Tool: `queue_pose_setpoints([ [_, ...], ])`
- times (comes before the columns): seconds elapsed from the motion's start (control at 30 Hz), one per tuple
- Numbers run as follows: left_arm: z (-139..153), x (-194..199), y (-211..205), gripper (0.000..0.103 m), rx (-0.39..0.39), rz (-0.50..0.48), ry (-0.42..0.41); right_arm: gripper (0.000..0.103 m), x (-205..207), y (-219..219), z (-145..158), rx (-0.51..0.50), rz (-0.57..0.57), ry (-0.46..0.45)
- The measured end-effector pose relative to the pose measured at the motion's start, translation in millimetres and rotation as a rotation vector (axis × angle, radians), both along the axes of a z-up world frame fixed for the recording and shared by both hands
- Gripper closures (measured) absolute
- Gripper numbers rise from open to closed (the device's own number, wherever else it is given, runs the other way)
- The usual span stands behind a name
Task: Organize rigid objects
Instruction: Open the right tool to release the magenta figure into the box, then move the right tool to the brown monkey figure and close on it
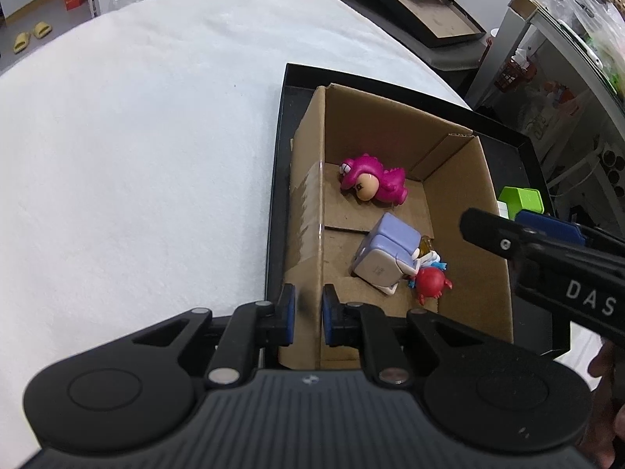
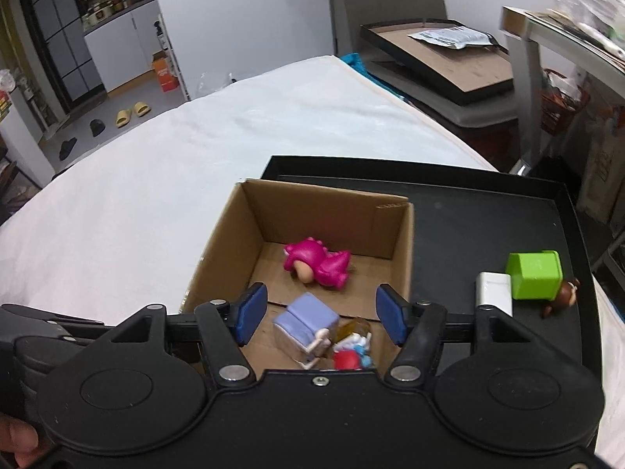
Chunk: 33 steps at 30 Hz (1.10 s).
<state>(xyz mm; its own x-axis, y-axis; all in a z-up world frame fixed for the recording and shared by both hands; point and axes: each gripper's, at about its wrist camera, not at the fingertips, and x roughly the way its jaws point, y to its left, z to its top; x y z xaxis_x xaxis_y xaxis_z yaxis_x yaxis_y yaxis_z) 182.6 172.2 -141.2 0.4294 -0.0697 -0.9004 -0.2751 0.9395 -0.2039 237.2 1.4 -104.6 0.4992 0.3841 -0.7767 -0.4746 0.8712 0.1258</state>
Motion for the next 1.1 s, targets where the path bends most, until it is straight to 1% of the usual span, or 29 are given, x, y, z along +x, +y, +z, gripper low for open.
queue_pose_setpoints([
  [0.2,3,-1,-6,0.09,0.042,-0.008,-0.003,0.037,-2,-16,-2,0.014,-0.033,0.004],
  [0.37,5,-1,-11,0.089,0.08,-0.007,-0.006,0.03,-3,-28,-4,0.023,-0.048,-0.004],
  [0.47,7,-1,-15,0.089,0.109,-0.011,-0.007,0.03,-3,-37,-5,0.029,-0.061,-0.002],
  [0.53,8,-1,-17,0.086,0.126,-0.014,-0.008,0.03,-3,-43,-6,0.033,-0.073,0.0],
  [0.7,8,-1,-20,0.085,0.152,-0.006,-0.002,0.03,0,-61,-9,0.048,-0.103,0.0],
  [0.87,12,-2,-25,0.079,0.194,-0.001,-0.013,0.03,6,-81,-14,0.064,-0.143,0.007],
  [1.0,14,-1,-28,0.067,0.23,0.015,-0.014,0.029,11,-97,-19,0.064,-0.164,0.003],
  [1.1,14,2,-30,0.062,0.247,0.019,-0.009,0.028,17,-111,-24,0.064,-0.187,0.003],
])
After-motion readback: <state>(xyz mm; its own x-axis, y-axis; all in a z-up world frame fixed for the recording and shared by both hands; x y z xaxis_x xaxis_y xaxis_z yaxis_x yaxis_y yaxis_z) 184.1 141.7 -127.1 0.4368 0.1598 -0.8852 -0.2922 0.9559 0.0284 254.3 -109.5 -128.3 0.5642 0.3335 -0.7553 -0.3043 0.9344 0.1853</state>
